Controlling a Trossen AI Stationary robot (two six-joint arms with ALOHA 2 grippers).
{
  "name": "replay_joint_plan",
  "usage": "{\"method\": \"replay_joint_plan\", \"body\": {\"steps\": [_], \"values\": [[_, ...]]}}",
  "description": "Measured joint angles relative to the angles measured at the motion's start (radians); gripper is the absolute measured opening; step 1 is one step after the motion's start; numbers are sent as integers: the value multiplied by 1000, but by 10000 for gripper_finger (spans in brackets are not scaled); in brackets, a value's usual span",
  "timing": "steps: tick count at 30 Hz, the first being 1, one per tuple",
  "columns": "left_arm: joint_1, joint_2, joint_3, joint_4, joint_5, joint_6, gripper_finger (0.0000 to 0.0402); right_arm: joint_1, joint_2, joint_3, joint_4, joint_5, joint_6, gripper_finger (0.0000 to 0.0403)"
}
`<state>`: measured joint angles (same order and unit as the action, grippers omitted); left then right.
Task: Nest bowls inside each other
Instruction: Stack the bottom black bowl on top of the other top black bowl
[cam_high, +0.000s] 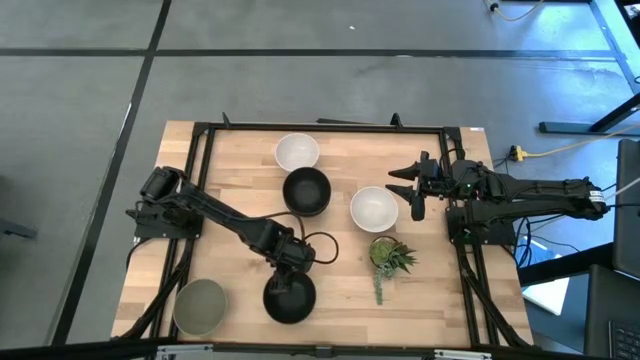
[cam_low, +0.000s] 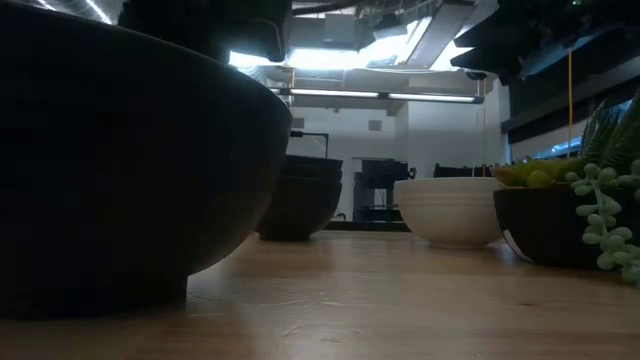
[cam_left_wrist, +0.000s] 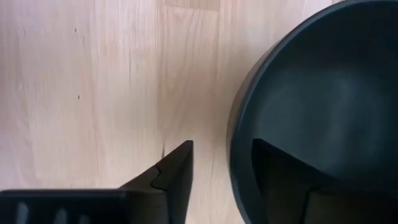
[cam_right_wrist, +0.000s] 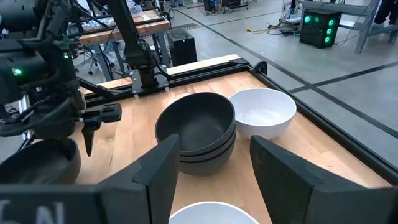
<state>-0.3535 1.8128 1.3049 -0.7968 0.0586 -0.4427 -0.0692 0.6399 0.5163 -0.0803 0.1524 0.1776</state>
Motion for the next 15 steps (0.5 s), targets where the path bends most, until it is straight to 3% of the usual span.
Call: {"method": "replay_joint_plan", "body": {"steps": [11, 15], "values": [[8, 1, 0, -1, 17, 5, 17, 0, 0, 0, 0, 0, -2, 198], [8, 1, 0, -4, 19, 9, 11, 0, 0, 0, 0, 0, -2, 198]]}}
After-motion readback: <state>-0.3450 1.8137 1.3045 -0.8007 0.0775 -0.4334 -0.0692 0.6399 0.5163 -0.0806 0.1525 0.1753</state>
